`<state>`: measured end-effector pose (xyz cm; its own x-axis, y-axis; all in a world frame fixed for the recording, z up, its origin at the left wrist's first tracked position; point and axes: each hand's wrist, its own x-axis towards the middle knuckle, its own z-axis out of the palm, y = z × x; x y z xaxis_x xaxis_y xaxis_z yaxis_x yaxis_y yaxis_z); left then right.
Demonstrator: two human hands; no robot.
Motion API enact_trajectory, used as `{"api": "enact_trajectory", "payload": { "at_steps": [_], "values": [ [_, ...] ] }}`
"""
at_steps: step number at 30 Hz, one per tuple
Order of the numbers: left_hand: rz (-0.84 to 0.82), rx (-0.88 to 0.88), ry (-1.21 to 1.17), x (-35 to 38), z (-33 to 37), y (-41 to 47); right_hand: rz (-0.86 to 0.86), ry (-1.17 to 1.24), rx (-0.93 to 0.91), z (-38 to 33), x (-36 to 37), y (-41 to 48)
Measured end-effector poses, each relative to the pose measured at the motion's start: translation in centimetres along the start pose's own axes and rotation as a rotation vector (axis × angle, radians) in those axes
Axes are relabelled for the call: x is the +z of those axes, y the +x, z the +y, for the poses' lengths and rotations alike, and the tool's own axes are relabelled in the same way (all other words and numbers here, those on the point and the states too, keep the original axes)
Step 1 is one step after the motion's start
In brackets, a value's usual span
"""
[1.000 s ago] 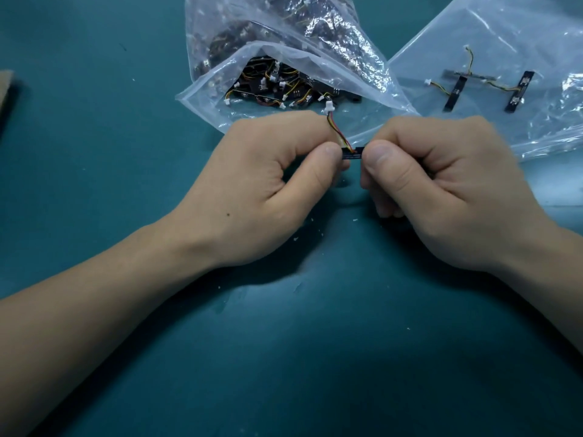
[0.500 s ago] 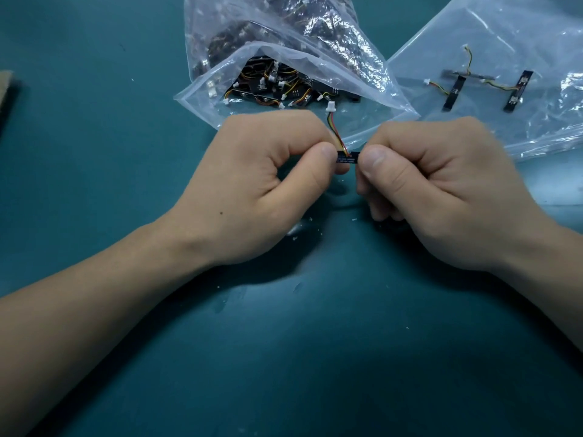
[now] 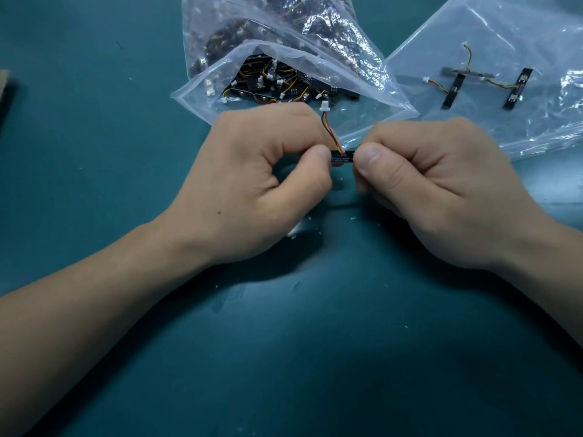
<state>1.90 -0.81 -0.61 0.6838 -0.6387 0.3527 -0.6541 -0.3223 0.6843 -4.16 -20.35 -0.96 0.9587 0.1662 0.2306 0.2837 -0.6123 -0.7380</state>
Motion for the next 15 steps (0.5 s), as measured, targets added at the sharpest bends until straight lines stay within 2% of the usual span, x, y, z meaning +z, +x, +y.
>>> {"api": "enact_trajectory", "payload": {
  "at_steps": [5, 11, 15],
  "values": [
    [-0.128, -0.008, 0.069, 0.11, -0.27, 0.12, 0.03, -0.067, -0.031, 0.4, -0.15, -0.39],
    [-0.106, 0.024, 0.049, 0.01, -0.26, 0.01, 0.035, -0.062, -0.029, 0.44, -0.1, -0.31],
    [-0.11, -0.018, 0.028, -0.07, -0.24, 0.1, 0.008, -0.069, -0.018, 0.48, -0.01, -0.34]
  ]
}}
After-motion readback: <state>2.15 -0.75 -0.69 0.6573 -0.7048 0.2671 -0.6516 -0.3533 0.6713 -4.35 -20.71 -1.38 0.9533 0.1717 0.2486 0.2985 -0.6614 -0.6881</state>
